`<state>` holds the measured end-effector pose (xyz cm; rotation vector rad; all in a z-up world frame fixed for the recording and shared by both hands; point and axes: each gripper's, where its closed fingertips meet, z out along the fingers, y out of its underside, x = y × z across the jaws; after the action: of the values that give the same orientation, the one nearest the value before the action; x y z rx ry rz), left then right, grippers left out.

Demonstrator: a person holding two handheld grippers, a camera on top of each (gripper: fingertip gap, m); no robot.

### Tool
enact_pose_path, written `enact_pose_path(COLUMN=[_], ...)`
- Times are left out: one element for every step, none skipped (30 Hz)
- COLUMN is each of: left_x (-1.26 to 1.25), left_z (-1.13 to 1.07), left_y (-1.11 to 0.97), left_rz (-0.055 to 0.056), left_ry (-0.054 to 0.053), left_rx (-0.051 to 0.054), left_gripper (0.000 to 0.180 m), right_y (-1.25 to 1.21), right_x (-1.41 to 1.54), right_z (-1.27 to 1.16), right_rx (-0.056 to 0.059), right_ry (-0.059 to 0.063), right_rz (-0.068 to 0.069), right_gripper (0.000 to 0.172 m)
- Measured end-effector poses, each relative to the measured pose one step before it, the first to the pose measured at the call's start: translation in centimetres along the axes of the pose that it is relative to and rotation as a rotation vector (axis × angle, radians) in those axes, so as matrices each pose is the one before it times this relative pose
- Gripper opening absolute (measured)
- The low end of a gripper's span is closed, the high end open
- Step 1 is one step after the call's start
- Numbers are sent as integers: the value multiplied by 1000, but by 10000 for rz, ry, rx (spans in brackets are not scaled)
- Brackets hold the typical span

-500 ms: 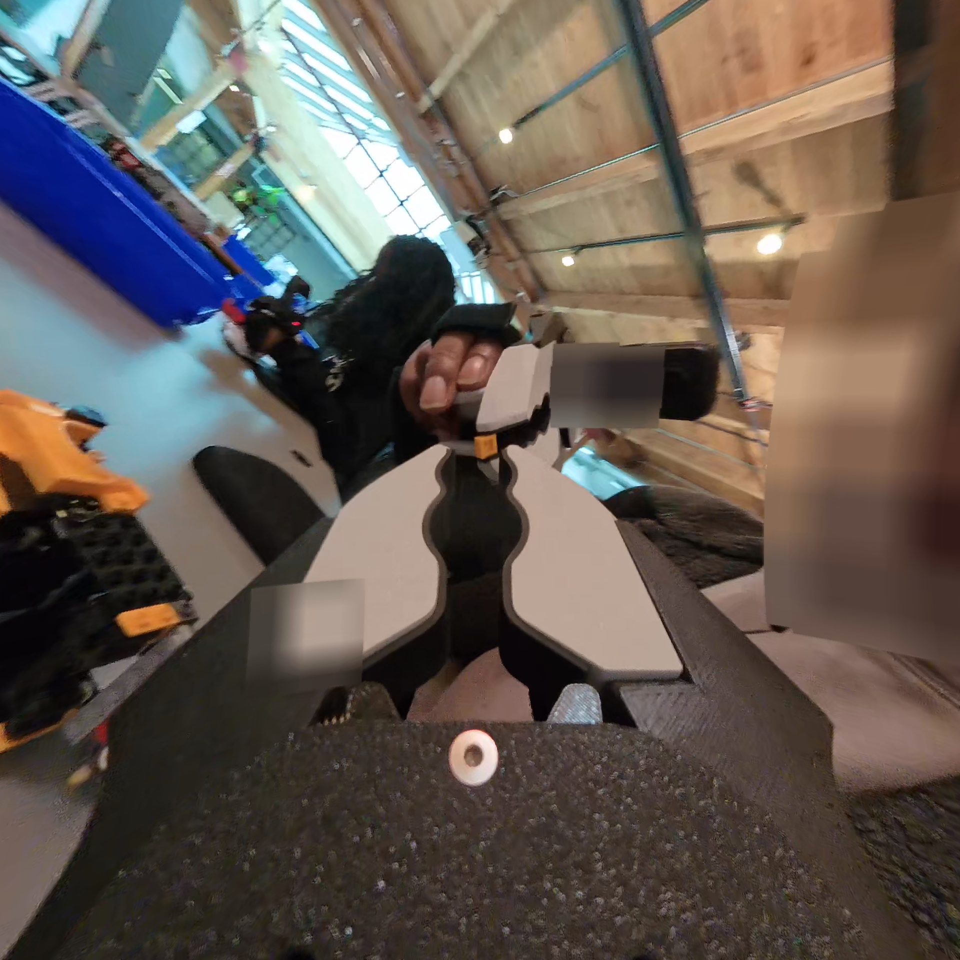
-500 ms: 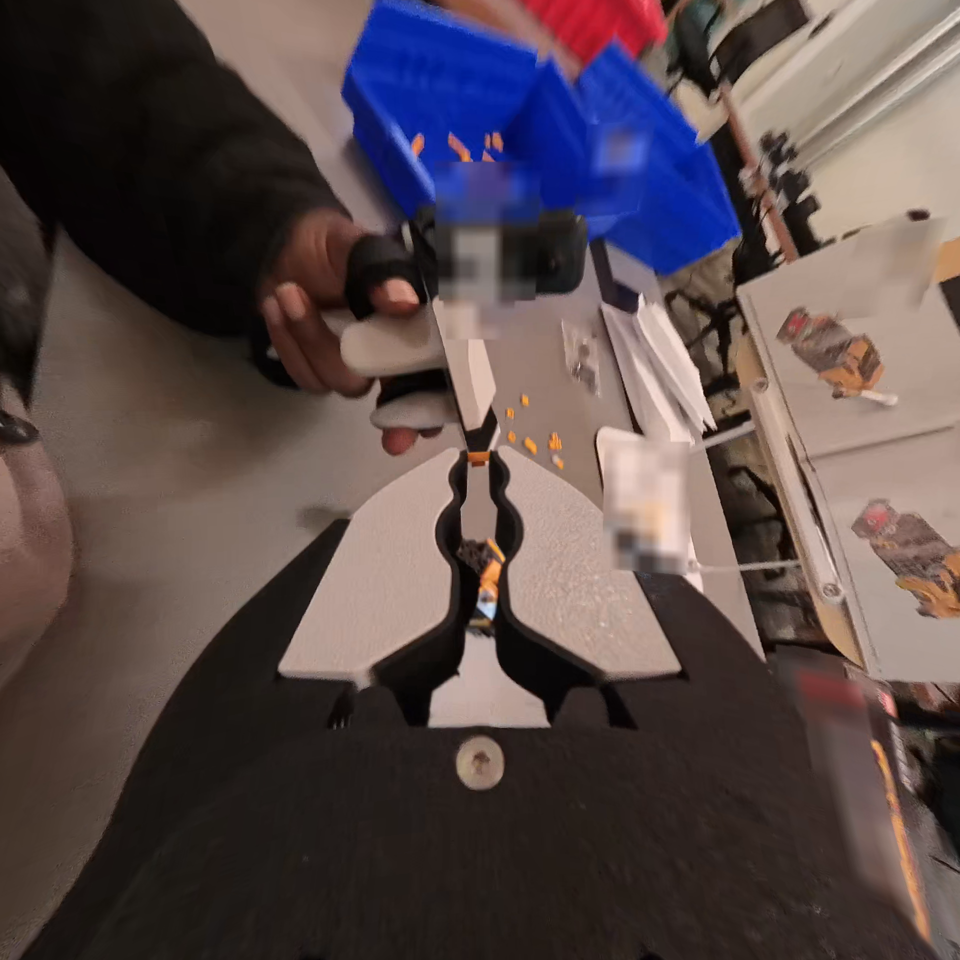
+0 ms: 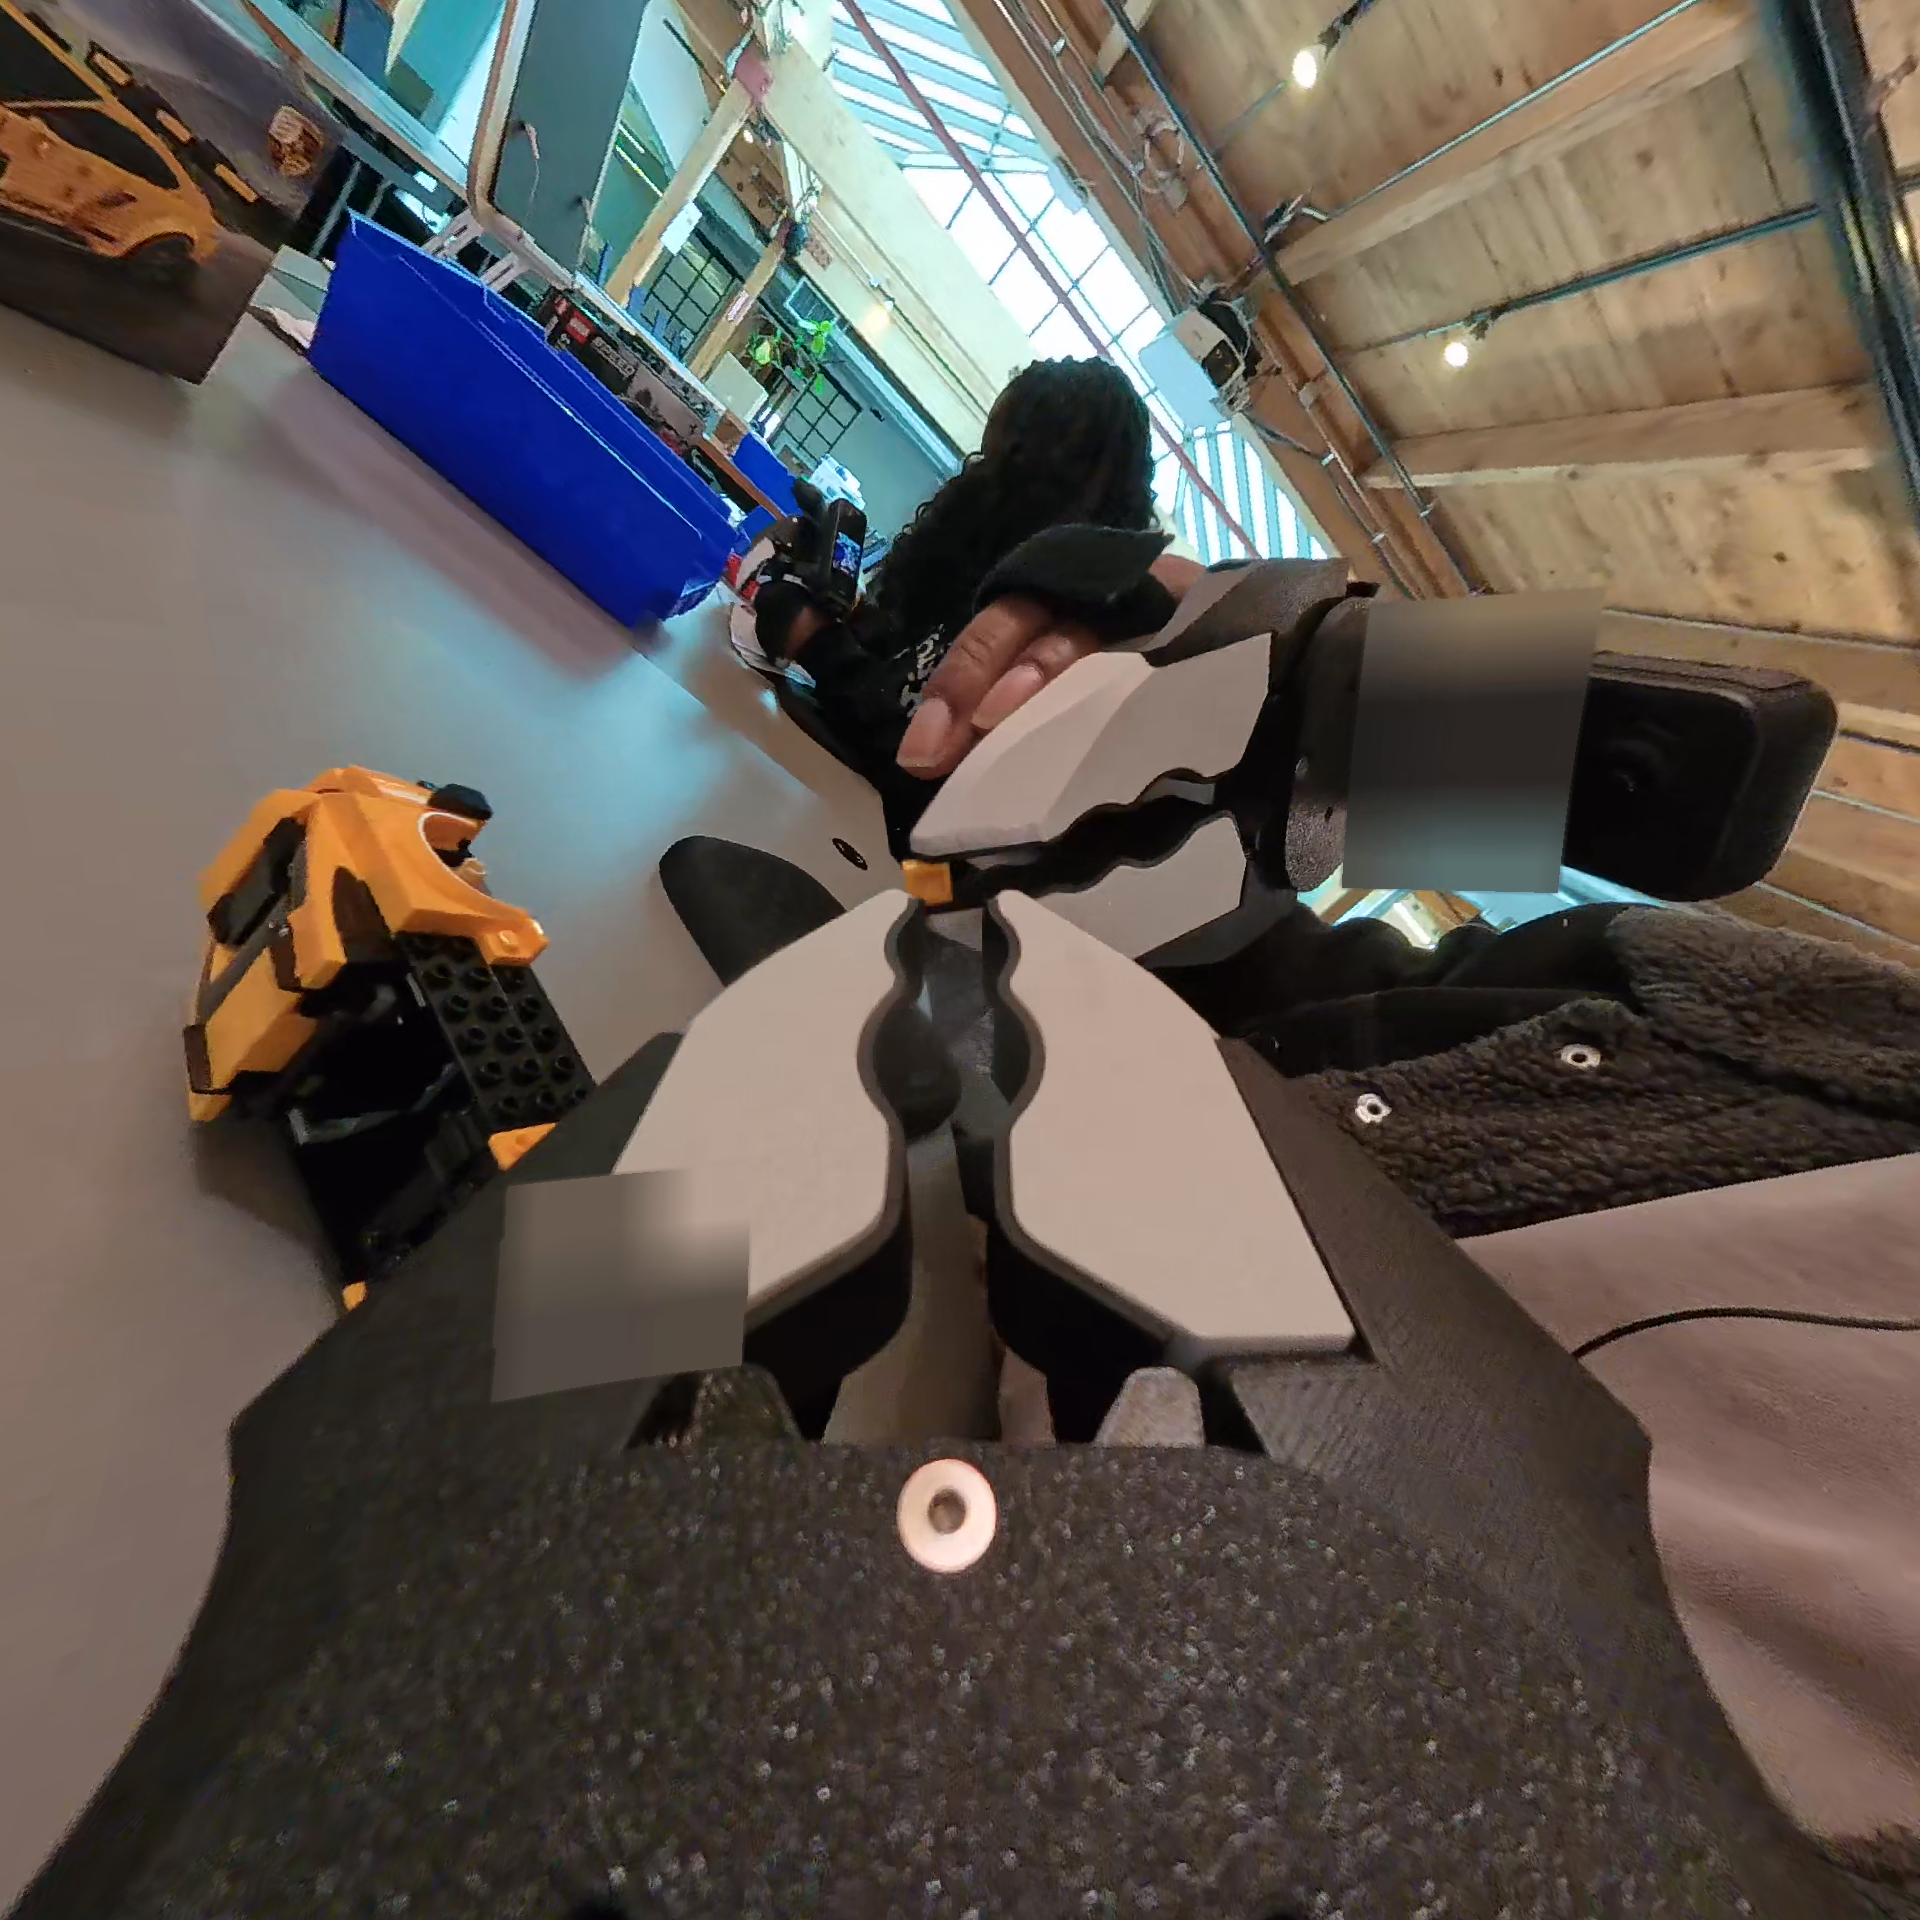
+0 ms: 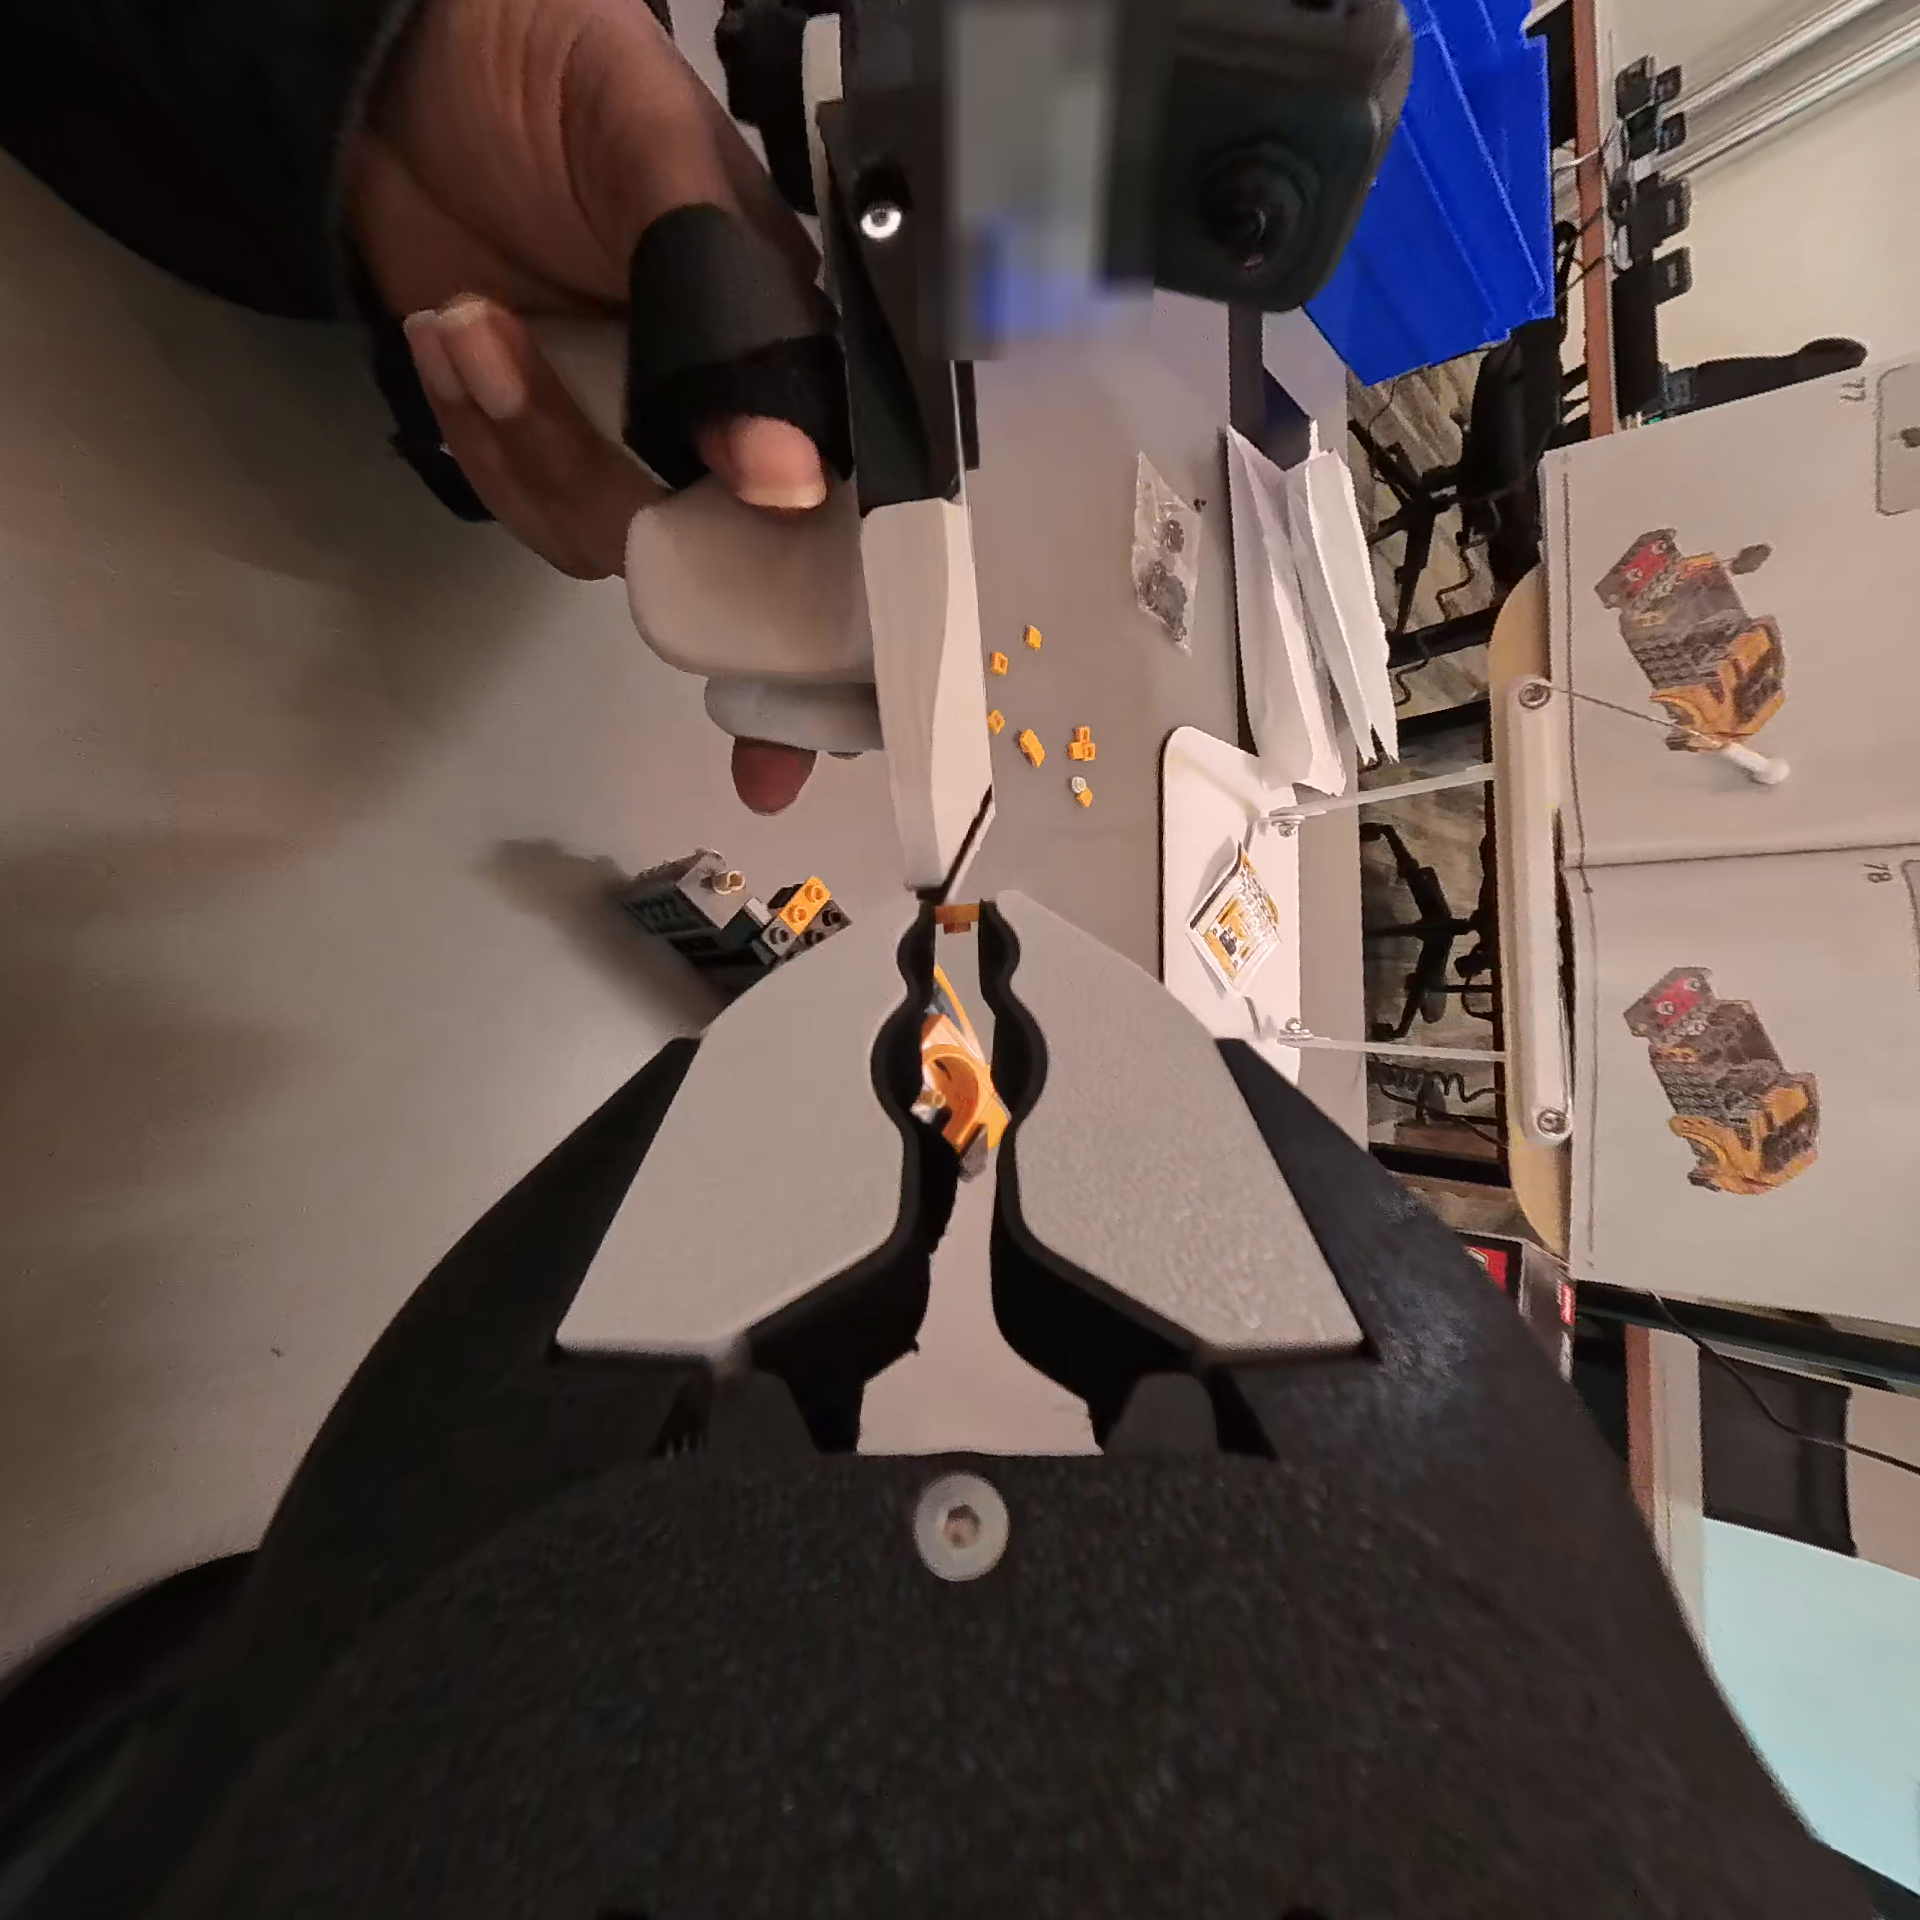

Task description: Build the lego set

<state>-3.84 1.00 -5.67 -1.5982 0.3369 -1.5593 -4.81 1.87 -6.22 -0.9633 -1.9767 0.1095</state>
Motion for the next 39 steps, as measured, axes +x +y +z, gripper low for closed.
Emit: enact_pose_path(left_x=[-31,19,17,-26,-41,-23,4,-14,-29,-98,19,123,61,42,56,65,88,143,167,196,197,239,262,253,182,149,110,50,47,54,86,115,140,132,142,164,248,293,228], left_z=[16,5,-10,17,28,15,1,8,4,13,19,13,11,10,6,9,7,19,15,16,29,24,17,30,42,40,48,46,68,51,31,14,0,-16,-24,-46,-38,-15,-16], left_y=[30,-14,-15,32,64,51,28,67,37,20,36,17,5,14,11,26,32,37,12,-15,6,26,11,31,72,92,86,90,117,93,75,18,-32,-22,-60,-91,-83,-74,-74], left_rz=[107,67,83,112,118,81,13,-20,-12,25,80,82,97,87,42,-31,-89,-138,-173,-172,-150,-167,-215,-222,-171,-116,-84,-44,-15,-4,4,-20,-24,-58,-107,-145,-166,-169,-150], left_ry=[-63,-31,-33,-69,-82,-47,-3,10,-5,-65,-21,24,-15,-19,13,62,116,172,219,221,219,252,295,278,213,164,110,53,35,25,49,68,83,107,141,184,243,266,214], left_rx=[-3,3,0,-15,-43,-32,-28,-44,-7,0,-27,-24,-8,-19,-14,-12,-11,0,8,22,10,-4,-1,-9,-39,-45,-59,-62,-66,-45,-62,-38,2,6,30,59,49,46,45], left_gripper=[10,10,9,9,9,9,8,6,5,9,9,8,8,8,8,8,8,8,8,8,8,8,8,8,8,8,8,8,7,7,7,7,7,7,7,8,8,8,7], right_y=[33,-11,-31,-17,24,-6,-51,-52,-77,-56,-16,-25,-42,-39,-33,-52,-56,-89,-139,-136,-146,-181,-224,-223,-155,-128,-97,-50,-65,-49,-65,-94,-113,-117,-124,-146,-204,-252,-192], right_x=[-24,-8,-37,-47,-75,-40,-28,-93,-69,-52,-25,-25,-13,-23,-25,-34,-57,-44,-29,-14,-26,-45,-35,-35,-91,-97,-103,-107,-147,-91,-67,-16,53,42,64,110,100,104,104], right_z=[9,-5,-10,-8,6,13,-21,-51,-65,-60,-63,-39,-54,-38,-43,-42,-54,-82,-108,-116,-129,-139,-145,-131,-100,-76,-72,-52,-26,-28,-52,-75,-51,-35,-30,-7,-38,-68,-77], right_rx=[-8,30,27,5,-32,-4,35,57,77,64,28,23,27,28,32,55,80,113,144,162,161,173,200,185,122,99,68,22,12,-4,2,26,42,67,89,119,171,199,166], right_ry=[14,28,-5,-5,7,45,36,-28,-10,17,20,-5,-7,-12,1,-2,-16,-21,-27,-20,-36,-44,-32,-37,-69,-48,-40,-46,-69,-32,-32,-18,12,-2,16,43,18,-16,-34], right_rz=[-25,-6,13,-27,-86,-93,-32,-6,-39,-53,-44,8,18,-17,-29,-30,-32,-28,1,-4,3,2,-1,3,-10,-64,-103,-104,-121,-126,-117,-63,8,41,73,115,170,187,175], right_gripper=[8,8,8,8,8,8,8,8,8,8,8,8,8,8,8,8,8,8,8,8,8,8,8,8,8,8,8,8,8,8,8,8,8,8,8,8,8,8,8])
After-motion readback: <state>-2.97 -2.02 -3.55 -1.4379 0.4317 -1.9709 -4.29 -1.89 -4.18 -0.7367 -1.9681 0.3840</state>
